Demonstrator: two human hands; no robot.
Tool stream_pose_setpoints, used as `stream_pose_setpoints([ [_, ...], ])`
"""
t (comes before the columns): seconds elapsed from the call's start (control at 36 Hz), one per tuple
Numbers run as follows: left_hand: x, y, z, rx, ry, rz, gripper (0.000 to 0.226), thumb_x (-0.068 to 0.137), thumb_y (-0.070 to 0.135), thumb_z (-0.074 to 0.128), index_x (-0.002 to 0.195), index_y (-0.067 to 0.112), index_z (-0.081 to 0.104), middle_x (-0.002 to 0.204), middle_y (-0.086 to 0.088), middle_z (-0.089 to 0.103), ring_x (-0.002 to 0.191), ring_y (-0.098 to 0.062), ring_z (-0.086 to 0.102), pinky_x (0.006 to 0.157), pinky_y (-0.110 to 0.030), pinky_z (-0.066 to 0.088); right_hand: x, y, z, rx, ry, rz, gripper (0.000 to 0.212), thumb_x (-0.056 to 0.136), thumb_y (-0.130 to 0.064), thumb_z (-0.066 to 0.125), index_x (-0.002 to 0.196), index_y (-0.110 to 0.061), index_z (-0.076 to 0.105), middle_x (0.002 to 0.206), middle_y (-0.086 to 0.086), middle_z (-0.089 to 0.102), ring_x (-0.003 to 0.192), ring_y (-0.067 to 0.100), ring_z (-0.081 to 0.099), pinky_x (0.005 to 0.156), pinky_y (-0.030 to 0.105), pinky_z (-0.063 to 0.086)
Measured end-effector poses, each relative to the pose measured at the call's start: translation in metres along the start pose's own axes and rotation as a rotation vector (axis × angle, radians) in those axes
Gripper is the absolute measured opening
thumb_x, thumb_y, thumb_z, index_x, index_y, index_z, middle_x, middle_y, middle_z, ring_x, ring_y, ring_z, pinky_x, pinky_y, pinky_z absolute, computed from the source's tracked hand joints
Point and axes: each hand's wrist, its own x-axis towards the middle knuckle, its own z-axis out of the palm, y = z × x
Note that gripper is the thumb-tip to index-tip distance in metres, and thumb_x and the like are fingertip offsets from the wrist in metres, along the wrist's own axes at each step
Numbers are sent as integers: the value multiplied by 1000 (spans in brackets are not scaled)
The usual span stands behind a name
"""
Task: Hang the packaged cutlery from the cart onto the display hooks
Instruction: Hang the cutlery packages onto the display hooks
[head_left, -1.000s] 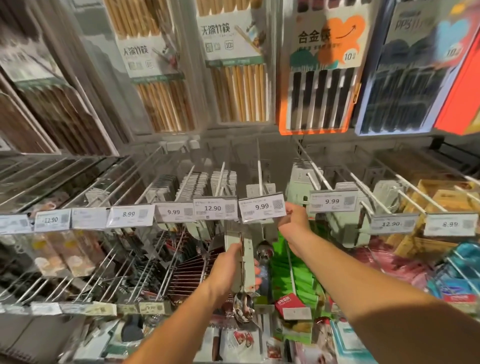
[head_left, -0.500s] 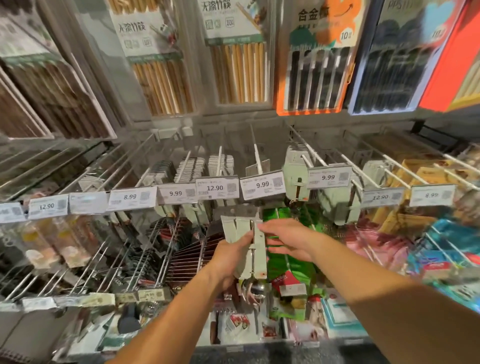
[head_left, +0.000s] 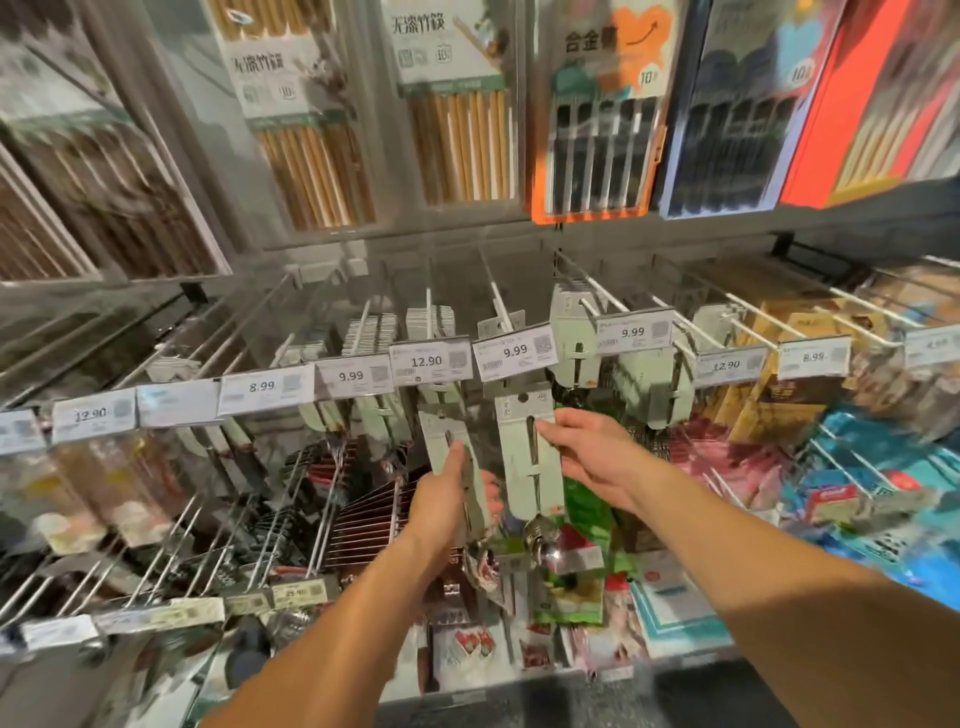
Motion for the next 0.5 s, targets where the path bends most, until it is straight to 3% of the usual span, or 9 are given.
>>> stream_pose_setpoints([
  [0.14, 4, 1, -8, -19, -11, 22, 58, 102, 47, 44, 84, -3, 67, 74, -21, 65, 58, -29, 62, 51, -29, 52, 7, -14, 9, -7, 112, -87, 42, 86, -16, 74, 126, -7, 62, 116, 8, 71, 108, 19, 68, 101, 38, 51],
  [0.33, 10, -1, -10, 13, -48, 15, 58, 102, 49, 43, 90, -1, 70, 76, -17, 69, 62, -27, 66, 51, -28, 51, 15, -28, 21, -14, 157, -152, 16, 92, -7, 64, 106, -13, 67, 109, 8, 73, 101, 21, 70, 95, 38, 55],
  [0.5, 16, 0, -11, 12, -53, 1, 59, 102, 50, 44, 93, -2, 69, 80, -19, 69, 66, -29, 67, 61, -35, 58, 19, -32, 26, -53, 165, -166, 20, 95, -4, 58, 96, -22, 68, 104, 1, 73, 99, 19, 69, 87, 37, 58],
])
